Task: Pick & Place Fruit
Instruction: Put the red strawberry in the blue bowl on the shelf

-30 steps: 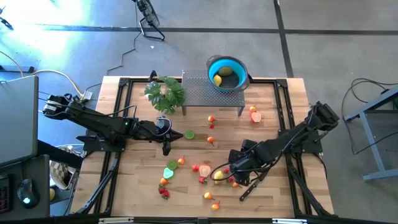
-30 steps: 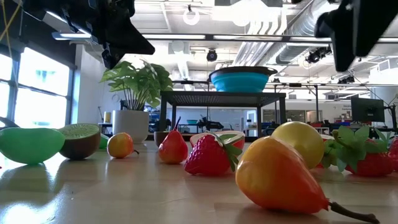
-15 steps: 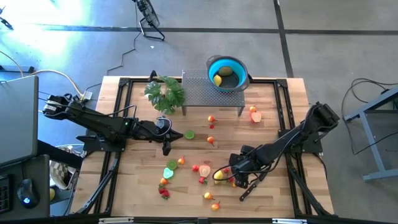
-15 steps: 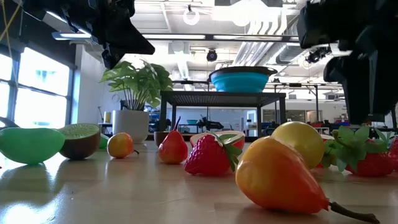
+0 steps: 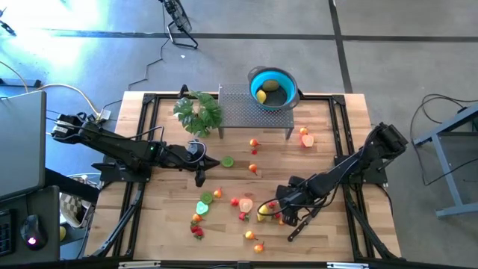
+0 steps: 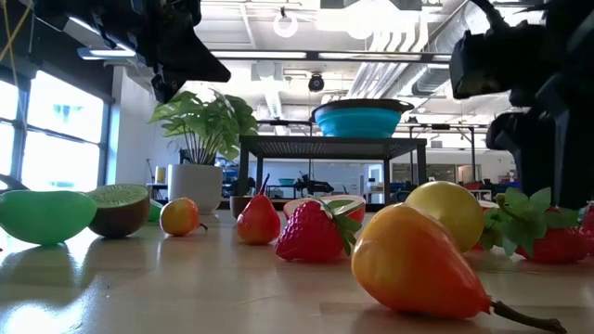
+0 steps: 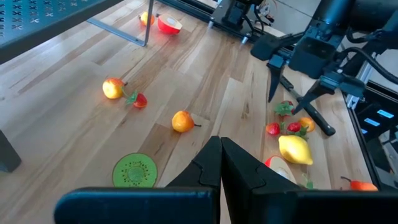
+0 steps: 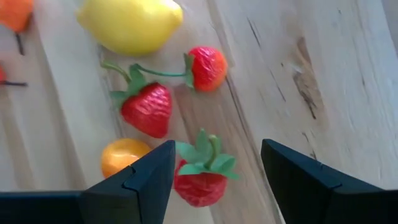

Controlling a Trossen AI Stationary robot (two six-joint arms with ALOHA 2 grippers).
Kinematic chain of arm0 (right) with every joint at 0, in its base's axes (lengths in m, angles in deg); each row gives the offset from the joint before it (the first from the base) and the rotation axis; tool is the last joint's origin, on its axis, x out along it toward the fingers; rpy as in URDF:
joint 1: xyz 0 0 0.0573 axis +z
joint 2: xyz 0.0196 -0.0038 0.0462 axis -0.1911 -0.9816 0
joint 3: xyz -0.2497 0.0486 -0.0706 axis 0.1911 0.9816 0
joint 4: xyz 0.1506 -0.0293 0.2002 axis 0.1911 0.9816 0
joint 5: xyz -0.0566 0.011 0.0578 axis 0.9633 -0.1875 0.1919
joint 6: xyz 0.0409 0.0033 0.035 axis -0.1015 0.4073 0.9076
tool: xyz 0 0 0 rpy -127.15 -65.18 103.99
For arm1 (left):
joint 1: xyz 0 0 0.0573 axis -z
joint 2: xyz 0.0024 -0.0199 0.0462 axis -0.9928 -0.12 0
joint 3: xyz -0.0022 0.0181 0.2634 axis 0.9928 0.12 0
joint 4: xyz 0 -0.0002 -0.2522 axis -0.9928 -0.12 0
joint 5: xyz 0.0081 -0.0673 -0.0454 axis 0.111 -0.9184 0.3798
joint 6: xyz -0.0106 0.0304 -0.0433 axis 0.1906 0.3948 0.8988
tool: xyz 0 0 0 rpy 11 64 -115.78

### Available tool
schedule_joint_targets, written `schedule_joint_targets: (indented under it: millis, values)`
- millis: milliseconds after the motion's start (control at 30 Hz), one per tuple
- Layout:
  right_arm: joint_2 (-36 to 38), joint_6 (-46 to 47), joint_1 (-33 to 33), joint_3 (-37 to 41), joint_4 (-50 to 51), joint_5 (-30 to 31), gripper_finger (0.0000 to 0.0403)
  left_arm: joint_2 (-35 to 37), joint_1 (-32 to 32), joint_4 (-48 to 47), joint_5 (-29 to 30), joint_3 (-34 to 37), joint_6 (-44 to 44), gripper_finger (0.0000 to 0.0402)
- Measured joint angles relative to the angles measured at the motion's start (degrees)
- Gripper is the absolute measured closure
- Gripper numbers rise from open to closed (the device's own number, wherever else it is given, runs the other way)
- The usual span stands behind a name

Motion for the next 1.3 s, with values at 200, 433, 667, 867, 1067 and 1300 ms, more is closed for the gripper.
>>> schedule_joint_targets:
  millis: [200, 433, 667, 867, 1067, 1300]
  values:
    - [0.00, 0.55, 0.00, 2.78, -3.97, 0.01, 0.0172, 0.00, 0.00, -0.11, 0.00, 0.00, 0.00, 0.0402]
    - [0.00, 1.49, 0.00, 3.42, -5.18, 0.12, 0.0178, 0.00, 0.01, -1.11, 0.00, 0.00, 0.02, 0.0402]
    - [0.00, 1.49, 0.00, 3.42, -5.12, 0.03, 0.0243, 0.00, 0.02, -1.11, 0.00, 0.00, 0.02, 0.0402]
    - [0.00, 1.56, 0.00, 3.41, -5.13, 0.00, 0.0314, 0.00, 0.00, -1.13, 0.00, 0.00, 0.03, 0.0402]
    - [0.00, 2.08, 0.00, 3.42, -5.14, -0.33, 0.0371, 0.00, 0.00, -1.13, 0.00, 0.00, 0.02, 0.0402]
    - [0.00, 2.14, 0.00, 3.42, -5.18, -2.15, 0.0398, 0.00, 0.02, -1.13, 0.00, 0.00, 0.02, 0.0402]
